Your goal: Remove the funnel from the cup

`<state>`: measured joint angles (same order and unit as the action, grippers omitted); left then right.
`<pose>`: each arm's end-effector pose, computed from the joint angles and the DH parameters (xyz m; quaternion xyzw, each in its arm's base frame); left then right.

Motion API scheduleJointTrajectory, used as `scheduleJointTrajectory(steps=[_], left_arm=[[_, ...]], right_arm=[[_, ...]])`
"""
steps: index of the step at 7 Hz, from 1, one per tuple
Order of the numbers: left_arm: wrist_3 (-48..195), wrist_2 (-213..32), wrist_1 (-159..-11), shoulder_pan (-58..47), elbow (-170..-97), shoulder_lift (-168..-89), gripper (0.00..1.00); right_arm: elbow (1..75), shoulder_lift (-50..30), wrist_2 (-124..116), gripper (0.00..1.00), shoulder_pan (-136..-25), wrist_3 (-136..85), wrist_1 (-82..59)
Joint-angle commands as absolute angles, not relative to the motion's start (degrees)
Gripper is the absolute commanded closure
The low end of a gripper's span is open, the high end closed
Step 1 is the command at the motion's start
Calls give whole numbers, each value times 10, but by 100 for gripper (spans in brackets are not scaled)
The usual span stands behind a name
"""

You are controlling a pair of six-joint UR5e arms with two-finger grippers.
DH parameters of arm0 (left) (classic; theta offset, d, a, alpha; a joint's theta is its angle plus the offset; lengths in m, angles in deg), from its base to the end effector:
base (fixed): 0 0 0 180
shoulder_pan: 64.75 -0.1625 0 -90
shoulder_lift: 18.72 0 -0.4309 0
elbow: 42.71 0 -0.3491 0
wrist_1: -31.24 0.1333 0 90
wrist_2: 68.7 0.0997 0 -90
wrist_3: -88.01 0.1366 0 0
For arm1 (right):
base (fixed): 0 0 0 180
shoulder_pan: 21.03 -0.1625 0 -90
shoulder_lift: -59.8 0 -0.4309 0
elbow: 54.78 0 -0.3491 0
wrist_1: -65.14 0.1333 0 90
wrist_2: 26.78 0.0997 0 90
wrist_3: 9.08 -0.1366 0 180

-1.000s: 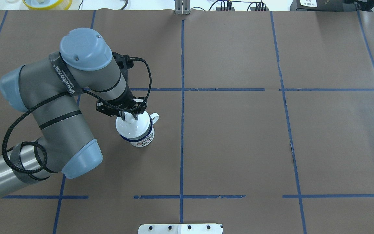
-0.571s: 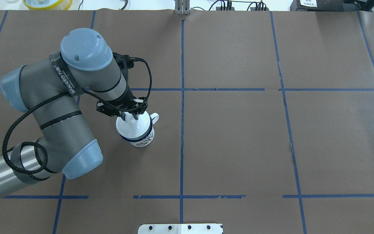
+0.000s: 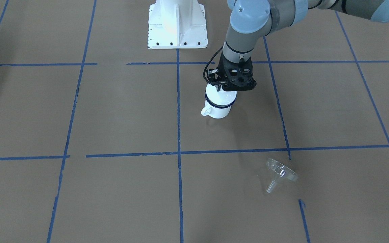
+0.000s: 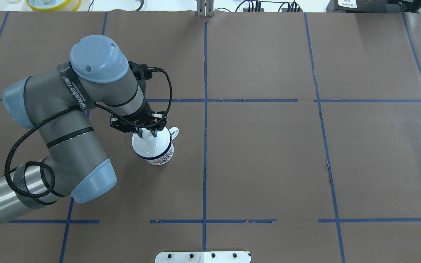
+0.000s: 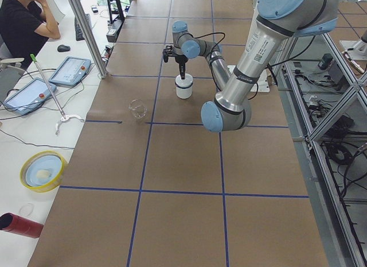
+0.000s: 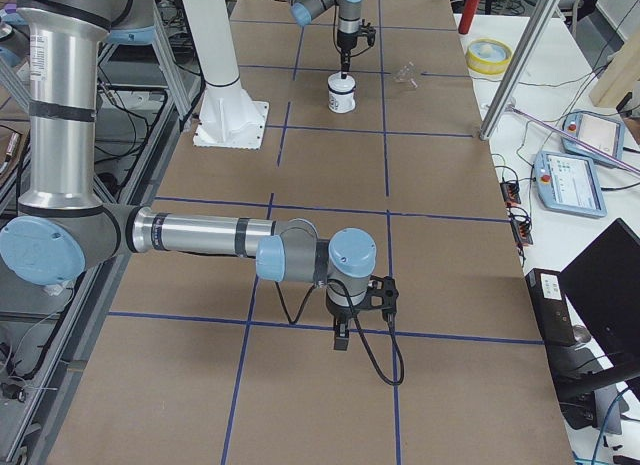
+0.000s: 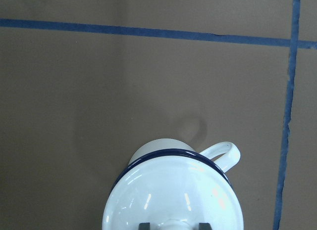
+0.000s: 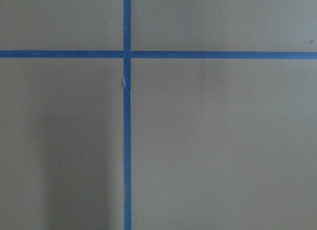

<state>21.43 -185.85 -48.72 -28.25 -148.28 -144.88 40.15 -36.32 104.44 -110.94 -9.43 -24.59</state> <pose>0.4608 -0.4293 0.2608 -0.0173 0.4092 -0.0205 0.9120 0.0427 -0.4012 0.7025 -0.0089 -0.3520 0.0049 0.9360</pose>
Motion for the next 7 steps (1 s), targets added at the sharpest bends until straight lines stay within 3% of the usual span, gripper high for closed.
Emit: scheduleJointTrajectory(steps=[1,4,7], left_arm=[[214,-1859,-491,-282,-1484,-1448,0],[217,-1856,-491,-280,-1493,-1448,0],[250,-1856,-491,-228,-1549,-1427,0]], right_arm=[[401,-364,1044,0,-1109,-94,-246],[401,-364,1044,0,-1109,-94,-246],[401,-364,1044,0,-1109,-94,-246]])
